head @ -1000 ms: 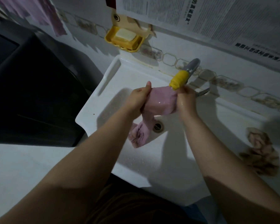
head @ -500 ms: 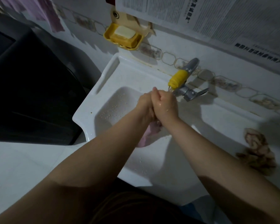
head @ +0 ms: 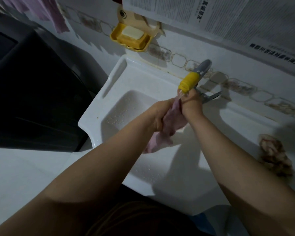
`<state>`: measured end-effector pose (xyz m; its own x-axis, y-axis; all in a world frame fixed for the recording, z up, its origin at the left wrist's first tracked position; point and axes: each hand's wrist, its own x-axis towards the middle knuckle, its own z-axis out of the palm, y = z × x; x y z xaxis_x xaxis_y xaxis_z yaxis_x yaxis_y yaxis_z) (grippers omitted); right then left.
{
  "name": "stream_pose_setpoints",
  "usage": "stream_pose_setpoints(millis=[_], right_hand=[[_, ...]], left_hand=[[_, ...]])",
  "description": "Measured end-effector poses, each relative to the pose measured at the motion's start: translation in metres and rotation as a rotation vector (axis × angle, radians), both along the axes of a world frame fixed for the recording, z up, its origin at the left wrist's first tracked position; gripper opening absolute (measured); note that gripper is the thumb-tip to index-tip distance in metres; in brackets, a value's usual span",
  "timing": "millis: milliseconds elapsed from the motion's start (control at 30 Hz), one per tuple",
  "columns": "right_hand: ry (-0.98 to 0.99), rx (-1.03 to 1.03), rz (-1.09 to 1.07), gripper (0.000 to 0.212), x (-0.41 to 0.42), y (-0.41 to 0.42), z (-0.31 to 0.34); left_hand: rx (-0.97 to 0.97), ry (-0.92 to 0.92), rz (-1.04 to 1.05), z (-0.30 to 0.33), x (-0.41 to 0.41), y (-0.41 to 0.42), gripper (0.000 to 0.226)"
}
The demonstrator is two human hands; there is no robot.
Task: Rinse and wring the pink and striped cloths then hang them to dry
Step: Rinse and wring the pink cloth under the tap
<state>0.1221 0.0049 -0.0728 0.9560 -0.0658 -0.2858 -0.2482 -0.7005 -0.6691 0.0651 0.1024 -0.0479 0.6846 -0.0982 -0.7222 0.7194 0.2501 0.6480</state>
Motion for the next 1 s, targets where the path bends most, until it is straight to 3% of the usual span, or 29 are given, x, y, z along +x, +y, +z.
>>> stream_pose_setpoints(millis=[67,133,200,267,300,467,533,600,700,800,900,1000], right_hand=[[0.138,0.217,0.031,0.037,-0.001,-0.006,-0.002],[0.404,0.397,0.084,0.055,-0.007,-0.015,-0.007],[0.523,0.35,0.271,0.068,-0.016,-0.02,-0.001],[0.413,0.281,0.419,0.045,-0.018,-0.025,-0.001],[0.357,0.344,0.408,0.031,-0.017,-0.027,-0.002],[0.247,0.706,0.087,0.019,-0.015,-0.028,0.0],[0.282,0.883,0.014,0.016,-0.014,-0.028,0.004],[0.327,1.005,-0.077,0.021,-0.01,-0.028,0.007],[0.329,0.902,-0.146,0.036,-0.015,-0.021,0.008],[0.122,0.45,0.02,0.042,-0.043,0.004,0.013],[0.007,0.185,0.034,0.045,-0.044,0.016,0.015],[0.006,0.146,-0.048,0.036,-0.023,0.012,0.015]], left_hand=[[-0.011,0.02,0.058,-0.011,0.008,0.018,0.04],[-0.025,0.022,0.064,-0.01,0.013,0.034,0.046],[0.046,-0.023,-0.004,-0.017,0.018,0.044,0.05],[0.166,-0.112,-0.125,-0.018,0.021,0.05,0.049],[0.243,-0.168,-0.191,-0.019,0.022,0.053,0.049],[0.372,-0.235,-0.464,-0.027,0.012,0.055,0.066],[0.379,-0.254,-0.428,-0.036,0.004,0.055,0.071],[0.251,-0.282,-0.233,-0.048,-0.002,0.056,0.065],[-0.006,-0.193,0.128,-0.043,-0.002,0.041,0.053],[-0.027,0.015,0.389,-0.033,0.008,0.014,0.05],[-0.079,0.072,0.32,-0.026,0.005,-0.013,0.043],[0.039,0.032,0.306,-0.012,0.004,-0.023,0.029]])
